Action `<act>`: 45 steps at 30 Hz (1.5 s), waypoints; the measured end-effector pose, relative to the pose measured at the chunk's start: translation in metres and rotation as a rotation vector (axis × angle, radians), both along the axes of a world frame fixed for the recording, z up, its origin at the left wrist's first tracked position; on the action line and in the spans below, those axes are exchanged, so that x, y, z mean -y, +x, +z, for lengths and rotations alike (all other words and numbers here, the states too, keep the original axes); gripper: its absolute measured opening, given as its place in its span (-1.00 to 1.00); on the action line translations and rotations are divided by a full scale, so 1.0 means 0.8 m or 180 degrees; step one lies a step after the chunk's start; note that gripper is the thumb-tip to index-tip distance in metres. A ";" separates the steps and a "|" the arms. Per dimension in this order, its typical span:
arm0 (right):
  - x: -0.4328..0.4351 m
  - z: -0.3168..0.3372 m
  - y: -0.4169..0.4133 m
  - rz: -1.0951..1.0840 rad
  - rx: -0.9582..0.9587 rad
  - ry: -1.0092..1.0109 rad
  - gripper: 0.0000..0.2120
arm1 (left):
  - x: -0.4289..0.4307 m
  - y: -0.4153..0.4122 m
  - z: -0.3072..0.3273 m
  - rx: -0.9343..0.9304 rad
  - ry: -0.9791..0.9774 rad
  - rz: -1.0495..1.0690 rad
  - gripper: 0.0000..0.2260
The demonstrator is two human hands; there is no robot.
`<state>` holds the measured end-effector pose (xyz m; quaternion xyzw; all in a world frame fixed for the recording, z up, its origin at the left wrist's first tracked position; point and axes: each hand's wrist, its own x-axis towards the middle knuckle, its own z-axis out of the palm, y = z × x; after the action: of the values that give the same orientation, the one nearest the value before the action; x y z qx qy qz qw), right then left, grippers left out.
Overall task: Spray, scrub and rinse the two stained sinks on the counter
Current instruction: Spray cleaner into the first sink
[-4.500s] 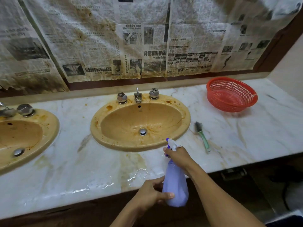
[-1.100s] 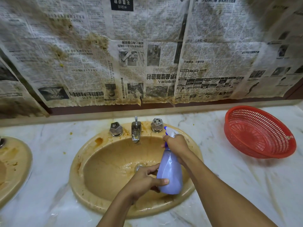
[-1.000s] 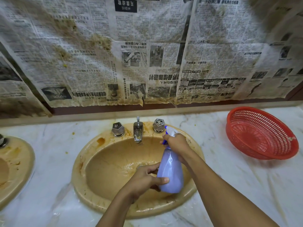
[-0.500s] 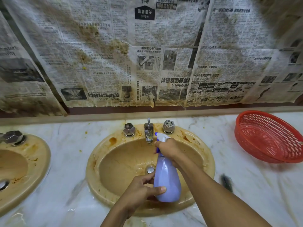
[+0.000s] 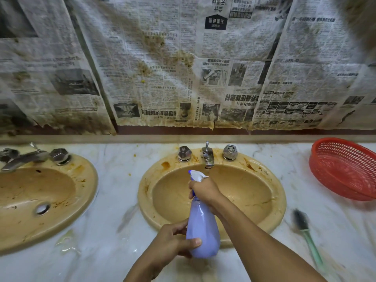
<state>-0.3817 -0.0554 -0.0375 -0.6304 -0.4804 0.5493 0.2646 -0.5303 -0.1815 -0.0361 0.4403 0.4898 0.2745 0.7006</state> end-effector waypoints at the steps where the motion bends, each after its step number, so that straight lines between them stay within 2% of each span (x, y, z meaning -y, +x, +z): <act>1: 0.009 -0.001 -0.011 0.0043 0.0005 -0.0019 -0.50 | 0.009 -0.010 -0.002 -0.0029 -0.0022 0.0052 -0.58; 8: 0.066 -0.010 -0.067 0.0156 -0.0217 -0.0159 -0.56 | 0.068 -0.067 -0.010 -0.0086 -0.0090 0.0116 -0.62; 15: 0.122 -0.014 -0.099 0.0099 0.0068 -0.0226 -0.88 | 0.122 -0.096 -0.017 -0.0168 -0.0149 0.0108 -0.58; 16: 0.128 -0.014 -0.103 0.0161 0.0028 -0.0220 -0.85 | 0.127 -0.099 -0.020 -0.0167 -0.0165 0.0109 -0.56; 19: 0.140 -0.020 -0.112 0.0381 -0.0191 -0.0173 -0.54 | 0.140 -0.107 -0.026 -0.0114 -0.0276 0.0125 -0.49; 21: 0.147 -0.023 -0.114 0.0400 -0.0178 -0.0164 -0.48 | 0.148 -0.109 -0.028 -0.0088 -0.0299 0.0113 -0.45; 27: 0.176 -0.035 -0.108 0.0316 0.0094 -0.0207 -0.50 | 0.177 -0.096 -0.040 -0.0209 -0.0244 0.0197 -0.43; 30: 0.189 -0.037 -0.100 0.0355 -0.0063 -0.0122 -0.52 | 0.190 -0.088 -0.044 -0.0091 -0.0378 0.0273 -0.38; 33: 0.202 -0.041 -0.089 0.0380 -0.0072 -0.0041 -0.51 | 0.202 -0.078 -0.043 0.0001 -0.0441 0.0205 -0.43; 39: 0.237 -0.036 -0.064 -0.0003 -0.0044 0.0028 -0.54 | 0.222 -0.061 -0.042 -0.0110 -0.0376 0.0180 -0.52; 45: 0.257 -0.036 -0.030 0.0218 -0.0066 0.0092 -0.46 | 0.242 -0.037 -0.037 -0.0035 -0.0354 -0.0044 -0.58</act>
<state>-0.4060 -0.2609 -0.0666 -0.6040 -0.5069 0.5575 0.2596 -0.5601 -0.3749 -0.0661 0.4055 0.5051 0.2396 0.7232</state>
